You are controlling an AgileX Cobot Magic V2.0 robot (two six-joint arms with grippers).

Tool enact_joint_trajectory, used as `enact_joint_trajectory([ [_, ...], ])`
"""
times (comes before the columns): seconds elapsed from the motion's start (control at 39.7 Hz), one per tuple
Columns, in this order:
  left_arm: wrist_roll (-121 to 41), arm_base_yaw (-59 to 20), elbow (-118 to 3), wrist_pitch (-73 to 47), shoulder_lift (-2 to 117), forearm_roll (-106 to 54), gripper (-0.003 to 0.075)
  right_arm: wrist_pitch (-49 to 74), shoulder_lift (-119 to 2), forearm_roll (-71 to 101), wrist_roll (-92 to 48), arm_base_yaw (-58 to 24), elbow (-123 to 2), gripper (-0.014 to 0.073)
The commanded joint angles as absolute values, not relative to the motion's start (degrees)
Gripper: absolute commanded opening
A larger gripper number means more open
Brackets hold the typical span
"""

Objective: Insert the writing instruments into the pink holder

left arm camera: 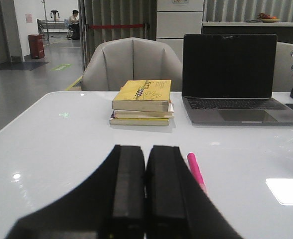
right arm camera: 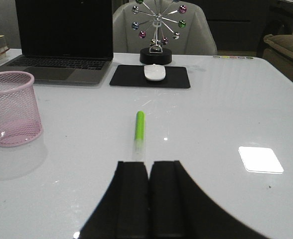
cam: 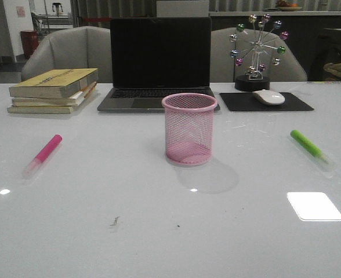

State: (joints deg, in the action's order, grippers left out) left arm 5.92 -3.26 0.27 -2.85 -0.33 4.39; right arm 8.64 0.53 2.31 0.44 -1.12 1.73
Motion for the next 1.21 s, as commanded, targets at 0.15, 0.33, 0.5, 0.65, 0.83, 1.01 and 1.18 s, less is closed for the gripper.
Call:
enact_joint_trajectory([
  [0.15, 6.43, -3.24, 0.45, 2.32, -1.55, 4.18, 0.0099, 3.89, 1.68, 2.24, 0.00, -0.91, 1.76, 0.0020],
  [0.33, 6.43, -3.24, 0.45, 2.32, -1.55, 4.18, 0.0099, 3.89, 1.68, 2.24, 0.00, -0.91, 1.76, 0.0020],
  [0.5, 6.43, -3.24, 0.45, 2.32, -1.55, 4.18, 0.0099, 4.59, 1.68, -1.73, 0.00, -0.91, 1.76, 0.0020],
  [0.65, 6.43, -3.24, 0.45, 2.32, -1.55, 4.18, 0.0099, 5.40, 1.68, -3.35, 0.00, -0.91, 1.76, 0.0020],
  [0.83, 6.43, -3.24, 0.45, 2.32, -1.55, 4.05, 0.0099, 4.90, 1.68, -3.35, 0.00, -0.91, 1.76, 0.0020],
  [1.01, 6.43, -3.24, 0.45, 3.19, -1.55, 1.96, 0.0099, 2.12, 1.68, -3.35, 0.00, -0.91, 1.76, 0.0020],
  [1.18, 6.43, -3.24, 0.45, 11.67, -1.55, 1.83, 0.0099, -2.21, 1.68, -3.29, 0.00, -0.91, 1.76, 0.0020],
])
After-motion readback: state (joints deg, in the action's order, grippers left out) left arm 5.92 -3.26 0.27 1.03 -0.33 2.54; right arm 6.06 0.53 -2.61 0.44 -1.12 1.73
